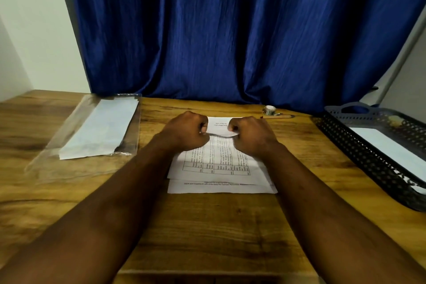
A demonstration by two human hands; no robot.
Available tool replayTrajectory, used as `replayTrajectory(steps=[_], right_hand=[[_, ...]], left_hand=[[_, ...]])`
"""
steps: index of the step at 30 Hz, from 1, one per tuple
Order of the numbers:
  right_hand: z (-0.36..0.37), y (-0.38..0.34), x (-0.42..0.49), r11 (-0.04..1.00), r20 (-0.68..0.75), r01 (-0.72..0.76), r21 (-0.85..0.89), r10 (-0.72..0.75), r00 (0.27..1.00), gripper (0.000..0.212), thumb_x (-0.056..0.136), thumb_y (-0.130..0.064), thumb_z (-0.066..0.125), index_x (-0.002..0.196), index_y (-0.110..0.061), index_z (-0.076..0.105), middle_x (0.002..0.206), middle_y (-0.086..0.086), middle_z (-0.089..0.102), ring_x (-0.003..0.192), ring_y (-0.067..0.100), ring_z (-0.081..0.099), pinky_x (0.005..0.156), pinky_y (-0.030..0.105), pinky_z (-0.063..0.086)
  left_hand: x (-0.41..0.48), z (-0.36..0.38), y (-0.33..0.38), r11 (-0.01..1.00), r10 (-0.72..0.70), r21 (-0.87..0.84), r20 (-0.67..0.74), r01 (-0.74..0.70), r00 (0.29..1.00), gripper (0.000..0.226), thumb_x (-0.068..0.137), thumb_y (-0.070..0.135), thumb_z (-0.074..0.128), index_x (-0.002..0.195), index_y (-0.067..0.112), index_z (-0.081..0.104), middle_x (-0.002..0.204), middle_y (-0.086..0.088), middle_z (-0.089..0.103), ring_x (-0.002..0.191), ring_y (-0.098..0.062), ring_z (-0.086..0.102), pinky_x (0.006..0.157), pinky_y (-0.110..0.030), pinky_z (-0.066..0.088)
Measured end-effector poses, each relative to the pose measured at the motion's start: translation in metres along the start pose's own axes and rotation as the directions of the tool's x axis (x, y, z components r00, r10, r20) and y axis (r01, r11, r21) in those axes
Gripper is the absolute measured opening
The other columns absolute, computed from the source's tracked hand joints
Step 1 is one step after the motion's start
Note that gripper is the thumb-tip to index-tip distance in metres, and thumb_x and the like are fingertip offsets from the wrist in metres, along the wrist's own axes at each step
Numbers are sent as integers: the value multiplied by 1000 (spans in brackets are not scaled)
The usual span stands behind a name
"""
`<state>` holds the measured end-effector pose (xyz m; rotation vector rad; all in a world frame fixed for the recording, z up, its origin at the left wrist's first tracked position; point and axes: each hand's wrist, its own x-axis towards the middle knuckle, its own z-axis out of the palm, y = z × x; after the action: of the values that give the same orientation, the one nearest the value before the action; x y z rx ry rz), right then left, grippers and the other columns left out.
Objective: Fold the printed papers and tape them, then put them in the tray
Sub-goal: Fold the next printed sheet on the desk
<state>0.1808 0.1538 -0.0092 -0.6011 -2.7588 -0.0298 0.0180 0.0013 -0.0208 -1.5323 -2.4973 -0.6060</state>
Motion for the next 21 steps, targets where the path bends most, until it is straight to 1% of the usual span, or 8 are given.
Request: replayTrajectory(steps=[3, 5, 6, 10, 14, 16, 18, 21], right_hand=[[-3, -5, 0, 1000, -40, 12, -21, -13, 999, 59, 102, -44, 48, 157, -21, 47, 161, 5, 50, 148, 27, 42, 120, 50, 33], [-3, -14, -1, 1000, -39, 27, 11, -26, 999, 66, 107, -47, 39, 166, -19, 30, 173, 4, 30, 160, 24, 25, 127, 49, 22], [0, -20, -2, 998, 23, 41, 46, -42, 999, 66, 110, -48, 34, 169, -20, 24, 176, 3, 22, 163, 22, 17, 129, 49, 17], [11, -40, -2, 985, 370, 42, 165, -102, 923, 61, 115, -49, 19, 171, -27, 8, 179, -6, -1, 165, 13, -3, 132, 50, -3], [10, -19, 2, 985, 426, -74, 156, 1, 905, 61, 114, -51, 15, 171, -33, 3, 178, -11, -8, 164, 11, -10, 129, 58, -11], [8, 3, 2, 978, 430, -179, 108, 117, 895, 63, 113, -54, 14, 171, -33, 0, 178, -10, -11, 164, 15, -13, 127, 61, -13], [9, 25, 0, 968, 428, -248, 42, 207, 880, 65, 112, -58, 12, 170, -33, -3, 178, -9, -13, 163, 17, -15, 127, 63, -14], [13, 39, 2, 961, 430, -278, 5, 248, 868, 68, 111, -62, 11, 170, -32, -5, 177, -9, -15, 163, 18, -16, 125, 65, -14]], left_hand=[[-3, -2, 3, 998, -25, -62, 46, 28, 999, 26, 82, 52, 63, 81, 26, 63, 77, 7, 65, 75, -17, 60, 63, -35, 47], [-2, -3, 5, 993, -60, -98, 59, 66, 996, 28, 91, 52, 56, 81, 27, 64, 77, 7, 67, 75, -16, 62, 64, -36, 48], [-2, -3, 4, 992, -67, -103, 59, 73, 996, 26, 94, 48, 56, 82, 27, 65, 78, 7, 67, 77, -16, 62, 66, -36, 48], [-3, 0, -2, 996, -60, -66, 22, 62, 998, 4, 93, 27, 63, 89, 28, 64, 89, 5, 68, 88, -21, 63, 76, -40, 55], [1, 6, -6, 972, -145, -185, 24, 147, 989, 7, 93, 29, 74, 90, 29, 67, 108, 8, 72, 101, -16, 65, 88, -38, 56], [4, 9, -10, 955, -179, -236, 32, 181, 983, 9, 92, 28, 77, 94, 29, 68, 115, 8, 71, 105, -14, 65, 85, -32, 54], [4, 10, -12, 959, -181, -216, 28, 183, 983, 14, 93, 33, 77, 105, 31, 70, 121, 7, 70, 104, -12, 63, 81, -28, 50], [4, 9, -13, 984, -138, -102, 74, 145, 988, 37, 98, 43, 69, 134, 32, 62, 143, 3, 61, 127, -20, 56, 103, -38, 48]])
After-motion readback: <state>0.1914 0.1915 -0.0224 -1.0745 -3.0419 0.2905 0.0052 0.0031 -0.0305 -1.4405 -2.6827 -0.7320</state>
